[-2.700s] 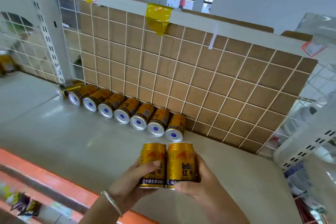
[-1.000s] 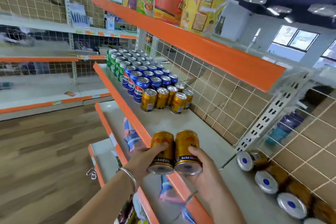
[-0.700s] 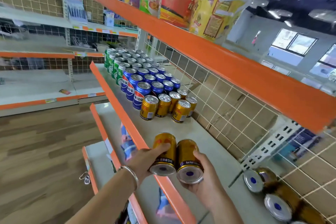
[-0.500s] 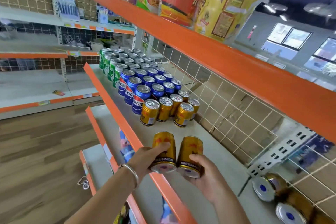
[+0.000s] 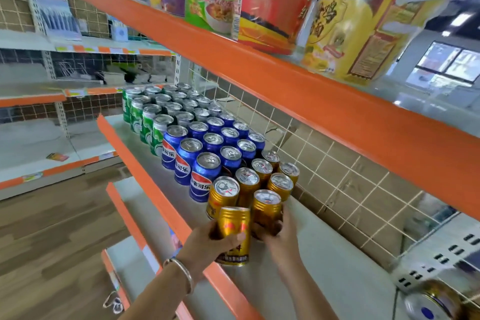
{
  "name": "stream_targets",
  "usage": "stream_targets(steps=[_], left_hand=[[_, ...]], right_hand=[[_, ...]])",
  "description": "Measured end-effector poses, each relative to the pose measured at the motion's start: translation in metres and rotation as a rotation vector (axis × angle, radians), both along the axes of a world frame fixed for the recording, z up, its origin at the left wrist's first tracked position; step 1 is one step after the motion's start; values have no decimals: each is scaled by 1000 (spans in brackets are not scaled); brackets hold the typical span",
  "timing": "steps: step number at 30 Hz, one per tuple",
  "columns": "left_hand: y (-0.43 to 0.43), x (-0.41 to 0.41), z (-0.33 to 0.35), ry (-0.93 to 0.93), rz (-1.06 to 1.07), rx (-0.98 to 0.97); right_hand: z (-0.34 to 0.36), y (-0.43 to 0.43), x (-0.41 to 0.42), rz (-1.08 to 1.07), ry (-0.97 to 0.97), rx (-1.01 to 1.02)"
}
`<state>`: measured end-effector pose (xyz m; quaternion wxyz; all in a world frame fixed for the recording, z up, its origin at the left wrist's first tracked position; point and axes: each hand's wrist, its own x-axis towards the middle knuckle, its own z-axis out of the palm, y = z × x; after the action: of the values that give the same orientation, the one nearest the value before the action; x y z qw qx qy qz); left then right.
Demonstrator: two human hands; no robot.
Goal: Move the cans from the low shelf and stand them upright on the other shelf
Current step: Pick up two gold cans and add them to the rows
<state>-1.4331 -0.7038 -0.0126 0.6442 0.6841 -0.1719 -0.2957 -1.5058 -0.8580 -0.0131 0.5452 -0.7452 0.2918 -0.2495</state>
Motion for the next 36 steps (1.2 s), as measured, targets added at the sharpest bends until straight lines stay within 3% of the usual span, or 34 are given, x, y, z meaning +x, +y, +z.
stream_targets(steps=[2,6,8,13,16,19,21,23,27,36], left_hand=[[-1,7,-5,-28,-22,23],[-2,7,-3,-218,-93,34],[-1,8,0,-271,-149,31],[-3,14,-6,-278,-186,17],[-5,18,-7,-267,-195,41],[-8,21,-4,-241,-155,34],[-11,20,-1,-225,-137,26],[-13,17,1,-220,-129,24],[-14,15,3,-238,-147,58],[-1,3,-5,-399,-201,205]], right_hand=[[-10,-3,8,-57,42,-130],[-23,-7,15,-225,376,-310],[-24,-4,17,-288,438,-360],[-21,2,19,-377,376,-276],[-10,12,5,-363,171,-169],[6,27,-20,-134,115,-13],[17,39,-25,96,190,124],[19,48,-22,172,256,71],[18,58,-11,49,208,29],[-15,70,8,-261,314,-241]])
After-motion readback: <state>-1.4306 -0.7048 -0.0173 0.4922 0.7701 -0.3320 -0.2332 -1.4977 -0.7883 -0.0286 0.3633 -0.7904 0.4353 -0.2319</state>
